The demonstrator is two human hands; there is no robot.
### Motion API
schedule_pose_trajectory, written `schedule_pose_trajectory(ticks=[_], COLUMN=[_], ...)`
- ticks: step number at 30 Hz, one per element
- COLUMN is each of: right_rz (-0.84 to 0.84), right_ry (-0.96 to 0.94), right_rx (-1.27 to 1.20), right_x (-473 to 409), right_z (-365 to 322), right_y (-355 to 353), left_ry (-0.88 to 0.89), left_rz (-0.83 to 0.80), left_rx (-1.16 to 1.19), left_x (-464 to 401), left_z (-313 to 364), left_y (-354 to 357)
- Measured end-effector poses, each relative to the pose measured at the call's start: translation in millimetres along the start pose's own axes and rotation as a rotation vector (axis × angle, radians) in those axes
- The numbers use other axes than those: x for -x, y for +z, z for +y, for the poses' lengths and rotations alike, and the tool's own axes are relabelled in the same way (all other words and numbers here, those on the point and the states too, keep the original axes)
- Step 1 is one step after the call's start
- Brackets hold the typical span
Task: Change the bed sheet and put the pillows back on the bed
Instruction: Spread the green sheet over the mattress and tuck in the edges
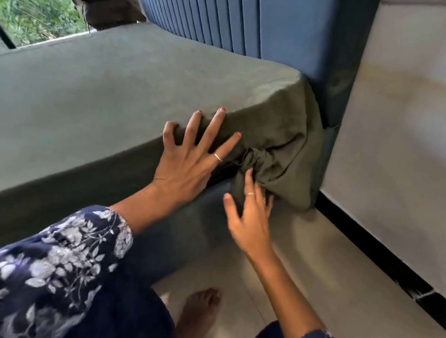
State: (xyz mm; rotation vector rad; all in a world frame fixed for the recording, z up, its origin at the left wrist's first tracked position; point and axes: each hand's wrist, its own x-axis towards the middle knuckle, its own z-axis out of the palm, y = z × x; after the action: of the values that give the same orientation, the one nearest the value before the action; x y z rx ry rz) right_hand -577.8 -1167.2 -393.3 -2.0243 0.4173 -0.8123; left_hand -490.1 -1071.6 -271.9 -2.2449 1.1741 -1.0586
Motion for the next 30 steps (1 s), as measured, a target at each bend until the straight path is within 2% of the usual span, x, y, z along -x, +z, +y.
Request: schedule_pose_trajectory(ticks=[1, 4, 10, 12, 16, 18, 20, 23, 27, 28, 30], right_rz=[-0.011, 0.044, 0.083, -0.078, -0.552, -0.675, -0.720, -0.588, -0.482, -0.383, -0.070], right_ry=[-0.012, -0.007, -0.024, 0.021, 0.095, 0.216, 0.177, -0.043, -0.172, -0.230, -0.308], right_rx=[0.118, 0.206, 0.596, 0.694, 0.807, 0.795, 0.814, 0.757, 0.689, 0.667, 0.604], right_x=[0.5, -11.2, -67.8, -100.4, -169.4, -190.0, -191.6, -174.4, -156.1, -147.3, -119.4], right_z=[4.5, -3.6, -19.7, -21.4, -12.2, -12.3, -8.7, 5.5, 27.9, 35.5, 52.4], right_y=[3.6, 1.7, -4.3, -18.8, -62.3, -81.9, -88.6, -82.4, -86.1, -91.6, -103.8], left_ry=[-0.016, -0.076, -0.059, -0.079, -0.108, -0.115, -0.116, -0.108, -0.088, -0.078, -0.077], left_rz=[0.006, 0.035, 0.081, 0.050, -0.053, -0.098, -0.124, -0.157, -0.191, -0.204, -0.235], left_rx=[0.013, 0.099, 0.176, 0.210, 0.177, 0.144, 0.136, 0.130, 0.163, 0.169, 0.203], left_x=[-2.3, -11.0, -17.0, -16.3, -10.9, -10.5, -11.7, -9.8, -10.2, -9.9, -8.7], left_z=[-0.8, -7.0, -21.5, -15.2, 4.3, 10.0, 10.0, 10.3, 9.0, 8.8, 8.8], left_y=[-1.0, -6.5, -15.0, -14.5, -11.1, -9.9, -11.1, -14.1, -15.4, -17.0, -20.4])
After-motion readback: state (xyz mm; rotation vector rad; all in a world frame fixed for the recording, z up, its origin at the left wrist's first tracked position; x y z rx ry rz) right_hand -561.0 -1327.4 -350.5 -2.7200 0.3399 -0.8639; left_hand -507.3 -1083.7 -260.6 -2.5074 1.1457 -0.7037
